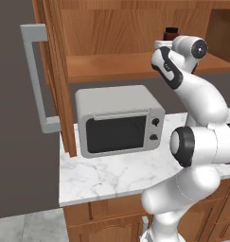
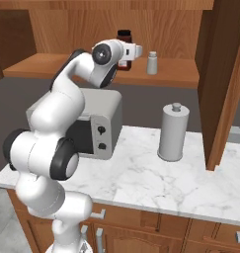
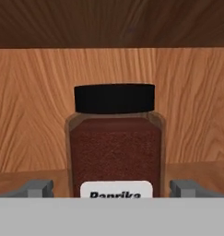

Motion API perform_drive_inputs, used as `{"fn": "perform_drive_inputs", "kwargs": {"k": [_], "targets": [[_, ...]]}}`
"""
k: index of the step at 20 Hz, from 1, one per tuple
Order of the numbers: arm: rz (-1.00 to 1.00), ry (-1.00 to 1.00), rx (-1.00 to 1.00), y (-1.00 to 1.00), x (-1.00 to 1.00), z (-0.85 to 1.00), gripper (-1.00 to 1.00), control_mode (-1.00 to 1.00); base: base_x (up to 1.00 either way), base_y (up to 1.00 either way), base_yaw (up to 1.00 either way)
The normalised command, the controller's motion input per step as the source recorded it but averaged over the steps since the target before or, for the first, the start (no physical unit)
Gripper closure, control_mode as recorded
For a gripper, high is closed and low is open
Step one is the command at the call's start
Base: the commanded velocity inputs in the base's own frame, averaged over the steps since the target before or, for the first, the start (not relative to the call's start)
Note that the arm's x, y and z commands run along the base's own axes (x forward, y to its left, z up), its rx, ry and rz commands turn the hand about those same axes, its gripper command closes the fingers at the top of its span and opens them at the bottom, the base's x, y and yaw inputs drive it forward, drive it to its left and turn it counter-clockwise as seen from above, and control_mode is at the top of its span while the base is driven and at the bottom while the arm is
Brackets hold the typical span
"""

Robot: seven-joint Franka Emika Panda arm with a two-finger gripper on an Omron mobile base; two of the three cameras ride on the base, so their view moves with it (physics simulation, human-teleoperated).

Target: Collect the paprika, ketchup, and shaker from the cabinet and place them next to the stove.

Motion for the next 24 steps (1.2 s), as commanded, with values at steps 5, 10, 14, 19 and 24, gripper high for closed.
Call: {"fn": "perform_drive_inputs", "kwargs": {"k": [5, 10, 14, 19, 24], "targets": [[0.00, 0.00, 0.00, 0.00, 0.10, 0.00, -1.00, -1.00, 0.00, 0.00, 0.00], [0.00, 0.00, 0.00, 0.00, 0.10, -0.01, -1.00, -1.00, 0.00, 0.00, 0.00], [0.00, 0.00, 0.00, 0.00, 0.10, -0.03, 1.00, -1.00, 0.00, 0.00, 0.00], [0.00, 0.00, 0.00, 0.00, 0.04, -0.01, 1.00, -1.00, 0.00, 0.00, 0.00], [0.00, 0.00, 0.00, 0.00, 0.00, 0.00, 1.00, -1.00, 0.00, 0.00, 0.00]]}}
